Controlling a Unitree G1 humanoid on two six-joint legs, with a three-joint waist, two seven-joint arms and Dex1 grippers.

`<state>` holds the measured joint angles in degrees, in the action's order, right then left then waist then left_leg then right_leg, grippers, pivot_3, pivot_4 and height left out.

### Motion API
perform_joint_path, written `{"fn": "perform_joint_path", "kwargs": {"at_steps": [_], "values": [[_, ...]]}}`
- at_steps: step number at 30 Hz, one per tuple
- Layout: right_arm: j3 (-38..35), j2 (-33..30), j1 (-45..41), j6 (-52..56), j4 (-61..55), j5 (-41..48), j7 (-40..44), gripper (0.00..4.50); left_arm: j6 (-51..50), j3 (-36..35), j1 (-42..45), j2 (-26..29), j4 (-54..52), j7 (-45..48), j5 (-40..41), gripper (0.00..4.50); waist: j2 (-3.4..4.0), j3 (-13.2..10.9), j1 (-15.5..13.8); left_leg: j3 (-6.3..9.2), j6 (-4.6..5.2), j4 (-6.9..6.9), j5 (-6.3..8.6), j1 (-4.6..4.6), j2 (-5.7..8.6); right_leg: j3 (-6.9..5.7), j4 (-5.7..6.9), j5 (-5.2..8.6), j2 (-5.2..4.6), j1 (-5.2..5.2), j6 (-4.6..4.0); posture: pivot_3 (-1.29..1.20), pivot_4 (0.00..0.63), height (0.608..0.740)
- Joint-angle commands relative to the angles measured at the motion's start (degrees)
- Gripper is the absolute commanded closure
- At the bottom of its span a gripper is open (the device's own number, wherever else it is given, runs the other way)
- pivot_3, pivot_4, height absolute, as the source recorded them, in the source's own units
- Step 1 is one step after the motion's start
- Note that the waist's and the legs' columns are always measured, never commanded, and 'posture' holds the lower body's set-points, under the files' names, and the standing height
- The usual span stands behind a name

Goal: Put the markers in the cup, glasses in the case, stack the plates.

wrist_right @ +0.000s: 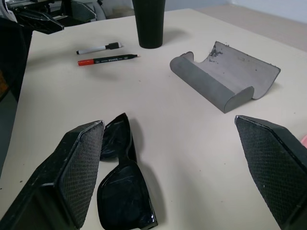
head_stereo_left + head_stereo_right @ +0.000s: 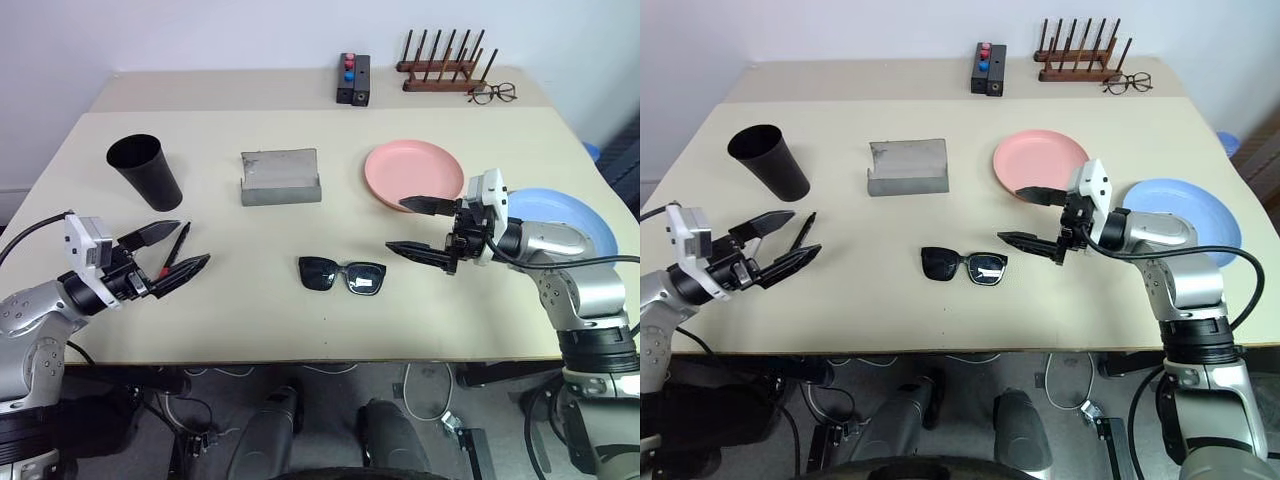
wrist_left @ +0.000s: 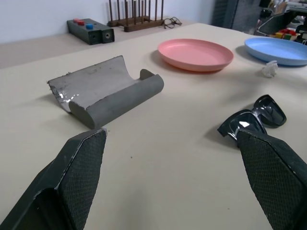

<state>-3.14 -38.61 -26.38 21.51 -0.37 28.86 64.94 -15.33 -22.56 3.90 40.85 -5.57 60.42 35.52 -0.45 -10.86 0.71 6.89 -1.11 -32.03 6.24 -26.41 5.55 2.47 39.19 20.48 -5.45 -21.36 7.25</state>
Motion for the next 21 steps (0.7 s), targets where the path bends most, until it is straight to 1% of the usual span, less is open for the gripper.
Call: {"fn": "perform_joint_path", "kwargs": {"at_steps": [1,5,9,11,13,15,17,19,21], "values": [[-1.0,0.0,-0.1,-0.7,-2.7,0.3,-0.8,0.07,1.9,-0.1,2.6,1.2,0.5,1.0,-0.3,0.0,0.0,0.0,0.0,0.0,0.0,0.0,0.0,0.0,0.0,0.0,-0.01,0.0,0.0,0.0,0.0,0.0,0.15,0.74],[-0.5,0.7,-0.3,-1.4,-2.3,-0.2,-1.5,0.07,3.0,-0.1,3.9,0.8,1.9,0.4,-1.1,0.0,0.0,0.0,0.1,-0.01,0.0,0.01,0.0,0.0,0.0,-0.02,-0.02,0.0,0.0,0.0,0.0,0.0,0.15,0.74],[-0.3,0.9,-1.9,-2.5,-0.6,-0.5,-0.6,0.07,-0.1,-0.9,6.0,1.6,2.3,-1.3,0.6,0.0,0.0,0.0,0.2,-0.01,0.04,0.04,-0.03,0.0,0.0,-0.02,-0.01,-0.01,0.02,-0.02,0.02,0.0,0.15,0.74],[0.7,2.1,-2.7,-2.1,-1.2,-0.7,-1.4,0.07,-0.5,-2.8,6.4,3.0,3.7,-1.2,0.9,0.0,0.0,0.0,0.2,0.0,0.04,0.01,-0.02,0.0,0.0,-0.03,-0.01,-0.02,0.02,-0.01,0.03,0.0,0.15,0.74],[1.7,3.4,-3.4,-2.2,-1.8,-0.6,-1.3,0.07,1.6,-5.0,5.3,5.0,4.9,-1.9,-1.3,0.0,0.0,0.0,0.4,-0.01,0.04,0.02,-0.02,0.0,0.0,-0.03,-0.01,-0.02,0.02,-0.01,0.03,0.0,0.15,0.74],[3.3,5.6,-4.1,-2.1,-2.7,-0.9,-2.4,0.07,3.5,-7.0,4.5,7.5,9.2,-2.3,-3.6,0.0,0.0,0.0,0.7,-0.01,0.06,0.07,-0.04,0.02,-0.02,-0.02,-0.01,-0.02,0.04,-0.04,0.03,0.0,0.15,0.74],[4.2,7.1,-5.1,-2.3,-2.6,-1.3,-2.7,0.07,2.2,-8.8,5.1,10.4,13.8,-1.8,-3.4,0.0,0.0,0.0,0.7,-0.01,0.07,0.12,-0.05,0.02,-0.05,-0.02,0.01,-0.02,0.06,-0.07,0.04,0.0,0.15,0.74],[3.9,7.6,-6.6,-0.9,-3.4,0.1,-2.6,0.07,1.3,-9.8,6.3,12.7,16.9,-3.5,-4.1,0.0,0.01,0.0,0.5,-0.01,0.07,0.12,-0.04,0.01,-0.06,-0.02,0.01,-0.02,0.08,-0.09,0.03,0.0,0.15,0.74],[4.2,8.1,-7.5,-0.4,-4.4,0.6,-2.8,0.07,-2.0,-10.3,6.8,14.8,17.8,-3.3,-3.1,0.0,-0.02,0.0,0.2,-0.01,-0.01,0.07,0.0,-0.02,-0.05,-0.02,0.0,-0.02,0.07,-0.09,0.03,0.0,0.15,0.74]]}}
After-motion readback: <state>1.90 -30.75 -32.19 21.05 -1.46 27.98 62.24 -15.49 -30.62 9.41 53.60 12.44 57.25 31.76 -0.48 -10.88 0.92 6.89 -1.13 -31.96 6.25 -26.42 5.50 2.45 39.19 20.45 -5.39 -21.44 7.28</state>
